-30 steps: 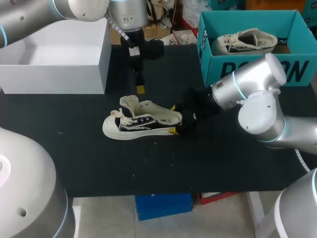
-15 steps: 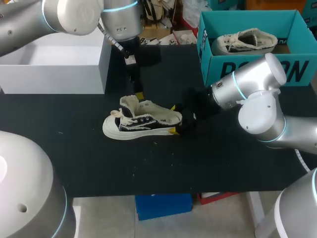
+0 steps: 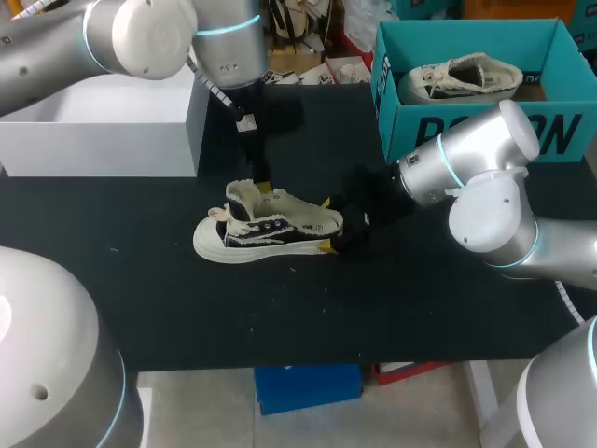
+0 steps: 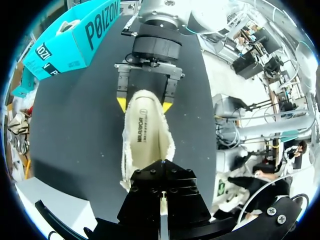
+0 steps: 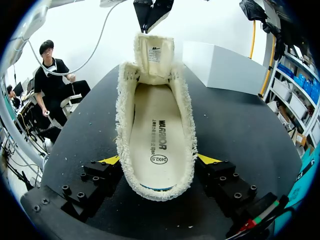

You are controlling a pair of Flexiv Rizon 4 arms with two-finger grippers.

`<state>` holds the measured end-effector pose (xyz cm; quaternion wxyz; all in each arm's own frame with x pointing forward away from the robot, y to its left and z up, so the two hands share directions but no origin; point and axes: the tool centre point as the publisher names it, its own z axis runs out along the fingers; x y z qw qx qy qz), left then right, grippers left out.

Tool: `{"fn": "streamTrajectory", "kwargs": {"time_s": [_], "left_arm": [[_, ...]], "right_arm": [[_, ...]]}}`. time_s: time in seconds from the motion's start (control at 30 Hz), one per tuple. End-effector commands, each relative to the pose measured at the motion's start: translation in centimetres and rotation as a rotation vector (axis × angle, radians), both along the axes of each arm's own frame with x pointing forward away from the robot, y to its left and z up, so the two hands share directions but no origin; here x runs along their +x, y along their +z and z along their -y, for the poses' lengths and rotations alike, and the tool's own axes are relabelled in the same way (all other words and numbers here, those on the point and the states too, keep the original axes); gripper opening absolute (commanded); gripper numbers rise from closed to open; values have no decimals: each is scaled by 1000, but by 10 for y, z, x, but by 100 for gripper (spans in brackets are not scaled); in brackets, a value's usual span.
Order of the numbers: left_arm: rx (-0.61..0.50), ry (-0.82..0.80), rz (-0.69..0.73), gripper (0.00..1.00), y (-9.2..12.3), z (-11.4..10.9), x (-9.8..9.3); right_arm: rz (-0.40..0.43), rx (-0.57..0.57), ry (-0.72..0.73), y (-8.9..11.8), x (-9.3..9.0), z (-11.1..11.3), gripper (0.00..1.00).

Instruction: Take the shoe out of the shoebox, open the shoe tongue, remove and reinsert the insole, then place the shoe into the shoebox

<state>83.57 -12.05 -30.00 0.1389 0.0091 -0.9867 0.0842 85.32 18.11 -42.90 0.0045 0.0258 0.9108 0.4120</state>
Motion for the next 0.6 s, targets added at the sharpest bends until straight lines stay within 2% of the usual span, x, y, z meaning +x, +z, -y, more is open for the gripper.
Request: {"fn": "streamTrajectory", "kwargs": {"time_s": [0.03,0.6], "left_arm": [[7,-17,-7,0,-12,9,3],[1,-14,-67,0,-47,13,11]], "right_arm": [[-1,-3,-1,0,0,-1,0],[-1,-3,-1,0,0,-1,0]]}}
